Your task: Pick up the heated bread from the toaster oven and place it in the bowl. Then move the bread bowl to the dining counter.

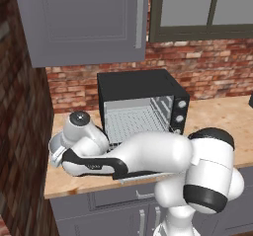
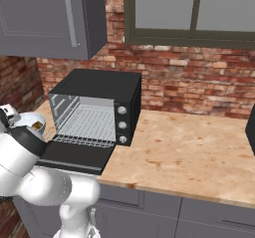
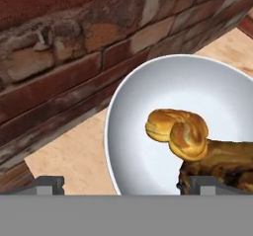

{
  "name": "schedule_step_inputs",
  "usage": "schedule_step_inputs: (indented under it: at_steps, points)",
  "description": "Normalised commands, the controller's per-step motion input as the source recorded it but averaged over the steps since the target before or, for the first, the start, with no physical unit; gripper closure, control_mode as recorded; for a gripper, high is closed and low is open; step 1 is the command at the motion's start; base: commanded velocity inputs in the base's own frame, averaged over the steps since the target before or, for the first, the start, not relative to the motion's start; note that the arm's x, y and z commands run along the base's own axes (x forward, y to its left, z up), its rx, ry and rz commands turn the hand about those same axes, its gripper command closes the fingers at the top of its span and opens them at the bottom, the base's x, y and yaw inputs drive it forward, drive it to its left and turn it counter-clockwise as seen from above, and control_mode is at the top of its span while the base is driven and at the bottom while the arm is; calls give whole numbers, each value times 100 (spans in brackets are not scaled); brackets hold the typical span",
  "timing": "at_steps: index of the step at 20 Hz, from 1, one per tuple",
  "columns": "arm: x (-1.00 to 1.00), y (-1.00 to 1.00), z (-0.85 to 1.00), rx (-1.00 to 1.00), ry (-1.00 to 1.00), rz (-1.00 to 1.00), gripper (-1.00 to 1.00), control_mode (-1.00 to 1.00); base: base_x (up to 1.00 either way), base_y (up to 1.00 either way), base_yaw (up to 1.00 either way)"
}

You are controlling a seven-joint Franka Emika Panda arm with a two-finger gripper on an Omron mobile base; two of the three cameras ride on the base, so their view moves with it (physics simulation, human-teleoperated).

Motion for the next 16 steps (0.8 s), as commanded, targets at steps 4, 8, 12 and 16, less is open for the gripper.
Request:
schedule_step_inputs:
  at_steps: [4, 8, 12, 16]
  points:
    - [9, 0, -30, -8, 0, 0, -100, -100, 0, 0, 0]
    - [16, 0, -33, -7, 0, 0, -100, -100, 0, 0, 0]
    - [5, 0, -29, -7, 0, 0, -100, -100, 0, 0, 0]
    - [5, 0, -30, -7, 0, 0, -100, -100, 0, 0, 0]
